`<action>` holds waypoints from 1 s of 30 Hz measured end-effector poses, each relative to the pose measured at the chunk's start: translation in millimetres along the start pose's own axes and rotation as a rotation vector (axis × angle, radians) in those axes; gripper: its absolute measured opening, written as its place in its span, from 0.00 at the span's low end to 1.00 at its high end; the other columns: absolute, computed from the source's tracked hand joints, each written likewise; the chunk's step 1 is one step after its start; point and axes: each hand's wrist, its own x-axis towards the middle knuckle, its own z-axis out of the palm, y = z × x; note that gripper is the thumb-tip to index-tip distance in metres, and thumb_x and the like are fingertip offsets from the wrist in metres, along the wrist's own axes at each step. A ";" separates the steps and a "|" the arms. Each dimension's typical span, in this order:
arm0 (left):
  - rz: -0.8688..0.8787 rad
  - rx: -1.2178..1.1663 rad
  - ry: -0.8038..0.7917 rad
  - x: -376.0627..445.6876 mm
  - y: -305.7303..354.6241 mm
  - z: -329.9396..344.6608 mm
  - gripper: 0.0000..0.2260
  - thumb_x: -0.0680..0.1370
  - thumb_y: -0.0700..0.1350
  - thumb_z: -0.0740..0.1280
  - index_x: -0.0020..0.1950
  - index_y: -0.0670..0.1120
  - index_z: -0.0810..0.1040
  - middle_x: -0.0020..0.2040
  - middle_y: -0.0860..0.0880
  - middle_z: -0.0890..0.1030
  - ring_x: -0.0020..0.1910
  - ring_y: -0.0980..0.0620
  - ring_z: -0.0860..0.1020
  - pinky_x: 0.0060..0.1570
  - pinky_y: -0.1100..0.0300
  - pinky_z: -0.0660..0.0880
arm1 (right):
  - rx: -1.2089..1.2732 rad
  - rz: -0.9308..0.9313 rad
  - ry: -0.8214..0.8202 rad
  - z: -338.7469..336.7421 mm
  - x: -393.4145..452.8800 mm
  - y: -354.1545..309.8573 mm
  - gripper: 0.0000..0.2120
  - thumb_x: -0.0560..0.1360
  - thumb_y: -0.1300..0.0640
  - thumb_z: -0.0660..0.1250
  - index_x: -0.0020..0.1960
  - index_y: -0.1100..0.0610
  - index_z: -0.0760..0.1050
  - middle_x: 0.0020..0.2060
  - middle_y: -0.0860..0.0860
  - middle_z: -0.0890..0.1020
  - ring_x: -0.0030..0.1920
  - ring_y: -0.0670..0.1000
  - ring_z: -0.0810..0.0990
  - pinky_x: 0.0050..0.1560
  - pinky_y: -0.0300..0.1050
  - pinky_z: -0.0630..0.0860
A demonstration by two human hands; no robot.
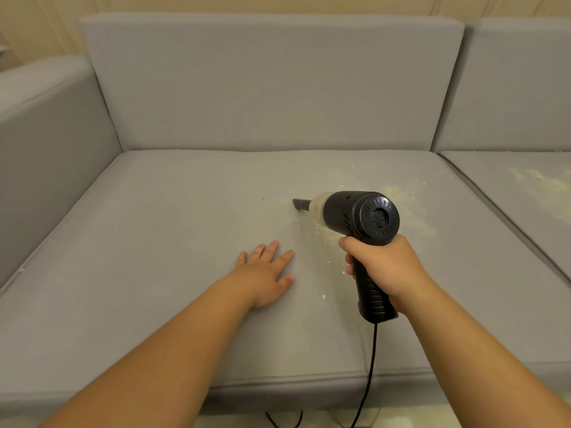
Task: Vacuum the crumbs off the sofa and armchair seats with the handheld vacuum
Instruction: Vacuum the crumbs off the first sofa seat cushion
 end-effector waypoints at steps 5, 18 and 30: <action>0.016 0.046 0.021 -1.8 -5.5 5.1 0.29 0.85 0.64 0.48 0.83 0.63 0.40 0.84 0.53 0.37 0.83 0.48 0.38 0.80 0.42 0.40 | -0.038 -0.003 0.032 13.0 -2.7 -6.6 0.08 0.73 0.57 0.74 0.46 0.63 0.83 0.37 0.59 0.87 0.33 0.49 0.84 0.44 0.51 0.84; -0.001 0.017 -0.004 -4.8 -8.4 3.7 0.29 0.85 0.64 0.48 0.83 0.63 0.42 0.84 0.53 0.38 0.83 0.48 0.39 0.80 0.43 0.40 | 0.097 0.056 0.102 -2.9 -12.9 -17.3 0.05 0.73 0.59 0.75 0.46 0.61 0.83 0.35 0.56 0.85 0.33 0.53 0.84 0.45 0.54 0.83; 0.006 0.018 -0.006 -6.0 -10.9 3.6 0.29 0.85 0.64 0.48 0.84 0.62 0.42 0.84 0.54 0.38 0.83 0.49 0.39 0.81 0.45 0.40 | 0.089 0.058 -0.036 -16.3 -29.5 -15.8 0.07 0.74 0.59 0.75 0.50 0.61 0.82 0.35 0.56 0.84 0.32 0.53 0.83 0.42 0.51 0.81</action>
